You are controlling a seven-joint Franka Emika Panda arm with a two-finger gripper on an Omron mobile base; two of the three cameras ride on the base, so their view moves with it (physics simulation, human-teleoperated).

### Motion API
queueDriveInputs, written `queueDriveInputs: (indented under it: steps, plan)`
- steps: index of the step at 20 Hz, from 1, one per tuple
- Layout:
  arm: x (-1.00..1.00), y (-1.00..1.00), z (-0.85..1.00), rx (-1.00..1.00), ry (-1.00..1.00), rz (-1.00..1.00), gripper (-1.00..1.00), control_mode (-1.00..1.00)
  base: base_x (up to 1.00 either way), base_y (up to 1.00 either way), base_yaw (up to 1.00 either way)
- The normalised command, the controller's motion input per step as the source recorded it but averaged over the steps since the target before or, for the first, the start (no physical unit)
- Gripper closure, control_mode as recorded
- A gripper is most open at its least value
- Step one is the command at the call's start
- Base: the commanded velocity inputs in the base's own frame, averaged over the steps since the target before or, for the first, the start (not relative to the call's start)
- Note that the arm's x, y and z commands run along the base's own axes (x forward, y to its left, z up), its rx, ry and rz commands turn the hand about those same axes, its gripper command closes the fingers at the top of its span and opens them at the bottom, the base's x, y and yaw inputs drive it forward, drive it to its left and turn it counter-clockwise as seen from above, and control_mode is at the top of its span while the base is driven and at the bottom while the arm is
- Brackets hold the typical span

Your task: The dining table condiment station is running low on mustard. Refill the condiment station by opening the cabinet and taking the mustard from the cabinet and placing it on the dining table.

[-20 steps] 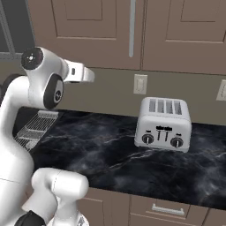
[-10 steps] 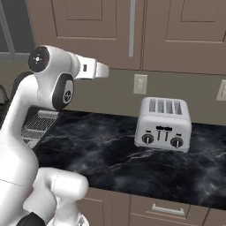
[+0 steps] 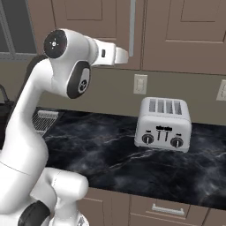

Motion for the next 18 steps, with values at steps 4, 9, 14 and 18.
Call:
queueDriveInputs:
  steps: [4, 9, 14, 18]
  plan:
    - [0.0, -0.37, 0.31, 0.0, 0.0, -0.01, -1.0, -1.0, 0.0, 0.0, 0.0]
    - [0.07, -0.26, 0.32, 0.02, 0.0, 0.0, -1.0, -1.0, 0.0, 0.0, 0.0]
    - [0.17, -0.12, 0.26, 0.04, 0.0, 0.0, -1.0, -1.0, 0.0, 0.0, 0.0]
    - [0.2, 0.0, 0.14, 0.01, 0.0, 0.0, -1.0, -1.0, 0.0, 0.0, 0.0]
